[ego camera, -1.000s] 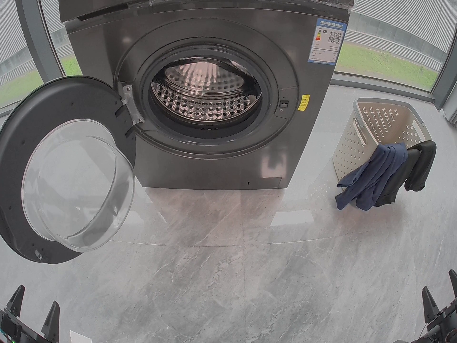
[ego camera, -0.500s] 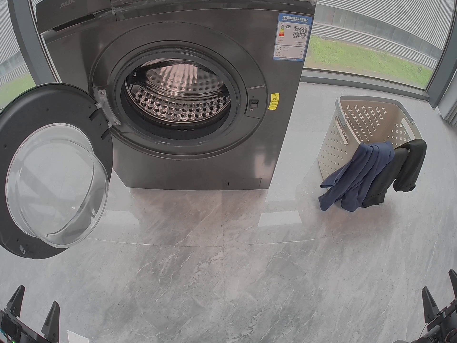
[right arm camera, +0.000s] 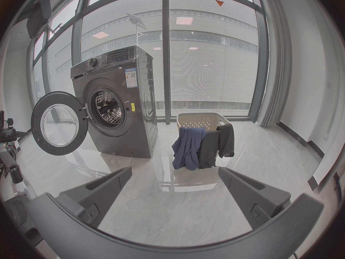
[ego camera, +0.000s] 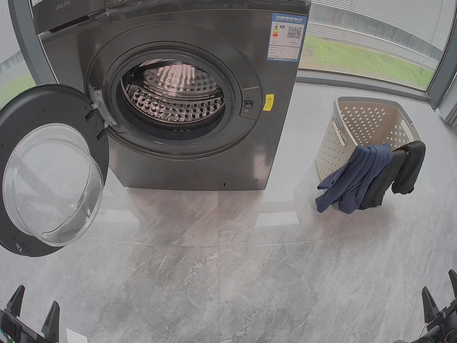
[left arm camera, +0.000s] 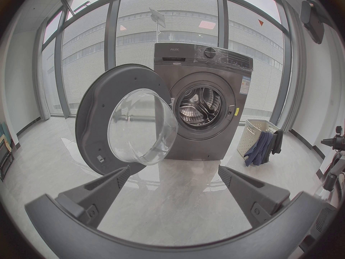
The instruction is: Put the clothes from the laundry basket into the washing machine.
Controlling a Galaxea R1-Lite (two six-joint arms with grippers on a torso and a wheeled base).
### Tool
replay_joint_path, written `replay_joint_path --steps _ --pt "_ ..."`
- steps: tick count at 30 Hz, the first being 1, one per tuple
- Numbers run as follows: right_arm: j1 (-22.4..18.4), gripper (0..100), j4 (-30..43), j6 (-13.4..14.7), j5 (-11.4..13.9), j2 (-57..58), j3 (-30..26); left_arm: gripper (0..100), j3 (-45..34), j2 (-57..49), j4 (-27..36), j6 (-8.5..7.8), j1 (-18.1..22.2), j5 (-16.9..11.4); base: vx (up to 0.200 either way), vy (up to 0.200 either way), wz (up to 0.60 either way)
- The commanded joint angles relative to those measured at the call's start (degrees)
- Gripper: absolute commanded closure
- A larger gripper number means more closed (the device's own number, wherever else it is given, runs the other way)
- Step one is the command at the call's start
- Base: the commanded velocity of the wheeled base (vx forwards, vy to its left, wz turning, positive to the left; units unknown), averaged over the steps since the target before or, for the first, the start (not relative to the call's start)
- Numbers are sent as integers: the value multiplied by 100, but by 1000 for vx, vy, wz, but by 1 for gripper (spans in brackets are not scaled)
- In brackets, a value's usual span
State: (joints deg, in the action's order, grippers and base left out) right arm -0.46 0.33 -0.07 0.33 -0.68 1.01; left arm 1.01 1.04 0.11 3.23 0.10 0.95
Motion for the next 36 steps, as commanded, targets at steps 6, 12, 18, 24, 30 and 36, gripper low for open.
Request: replay_joint_path --steps 6,12,18,24,30,36 --pt "2 0 2 -1 2 68 -101 0 -84 -42 7 2 -1 2 0 0 0" --pt "-6 0 2 -1 2 68 -101 0 -84 -33 7 2 -1 2 0 -100 0" --pt "2 0 2 -1 2 68 -101 0 -84 -33 7 2 -1 2 0 -200 0" --pt "2 0 2 -1 2 68 -101 0 -84 -33 -2 2 -1 2 0 -200 0" --pt "2 0 2 -1 2 68 -101 0 -84 -33 7 2 -1 2 0 0 0" --pt "2 0 2 -1 2 68 -101 0 -84 -33 7 2 -1 2 100 0 0"
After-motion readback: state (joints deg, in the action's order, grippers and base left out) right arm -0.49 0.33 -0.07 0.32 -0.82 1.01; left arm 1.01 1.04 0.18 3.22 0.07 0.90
